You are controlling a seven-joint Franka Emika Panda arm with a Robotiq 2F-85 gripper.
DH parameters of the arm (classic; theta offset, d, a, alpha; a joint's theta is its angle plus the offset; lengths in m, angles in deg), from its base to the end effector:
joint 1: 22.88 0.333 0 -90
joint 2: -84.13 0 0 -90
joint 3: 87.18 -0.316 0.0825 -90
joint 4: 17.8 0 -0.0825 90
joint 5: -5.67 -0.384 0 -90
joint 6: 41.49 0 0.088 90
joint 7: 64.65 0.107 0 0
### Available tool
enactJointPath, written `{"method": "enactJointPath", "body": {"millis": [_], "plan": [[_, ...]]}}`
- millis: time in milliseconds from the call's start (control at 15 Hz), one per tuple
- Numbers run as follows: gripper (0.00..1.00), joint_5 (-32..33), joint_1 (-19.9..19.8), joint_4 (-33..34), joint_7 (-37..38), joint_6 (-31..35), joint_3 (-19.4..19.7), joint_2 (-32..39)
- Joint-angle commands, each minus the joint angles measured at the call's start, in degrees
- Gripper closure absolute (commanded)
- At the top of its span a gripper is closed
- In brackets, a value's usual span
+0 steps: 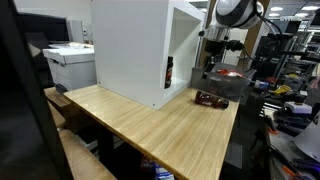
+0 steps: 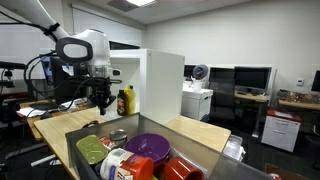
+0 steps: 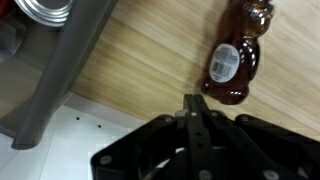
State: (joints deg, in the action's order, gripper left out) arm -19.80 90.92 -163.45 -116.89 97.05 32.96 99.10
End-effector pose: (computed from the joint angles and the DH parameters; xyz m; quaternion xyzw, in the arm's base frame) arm 0.4437 -0.0567 0.3210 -0.9730 -0.2269 -0.0379 0.0200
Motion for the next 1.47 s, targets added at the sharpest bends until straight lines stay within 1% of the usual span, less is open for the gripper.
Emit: {"method": "enactJointPath", "body": {"millis": [0, 133, 200, 267, 400, 667, 733, 800, 1000, 1267, 1333, 1400], "plan": [[0.97, -9.79, 2.75, -2.39, -11.23, -11.52, 5.21, 11.59], [0.97, -12.08, 3.83, -3.50, -14.50, -17.66, 7.94, 15.82], [0.97, -13.01, 4.16, -4.51, -16.05, -20.93, 9.14, 19.51], [0.97, -13.45, 4.52, -5.86, -16.27, -20.34, 9.37, 22.08], [0.98, -13.73, 5.31, -7.75, -16.36, -21.84, 10.93, 25.97], [0.98, -13.47, 6.30, -9.59, -14.86, -25.45, 13.14, 29.73], [0.73, -13.18, 5.97, -9.20, -14.31, -27.86, 13.77, 29.76], [0.73, -12.87, 5.72, -9.19, -14.23, -29.19, 14.11, 30.44], [0.61, -12.58, 5.11, -8.99, -15.08, -32.77, 14.91, 31.76], [0.31, -13.57, 4.55, -9.73, -14.91, -36.66, 15.16, 32.84], [0.27, -14.29, 4.26, -10.01, -14.23, -36.13, 14.62, 32.99], [0.20, -15.70, 4.29, -10.78, -13.14, -35.20, 13.83, 33.82]]}}
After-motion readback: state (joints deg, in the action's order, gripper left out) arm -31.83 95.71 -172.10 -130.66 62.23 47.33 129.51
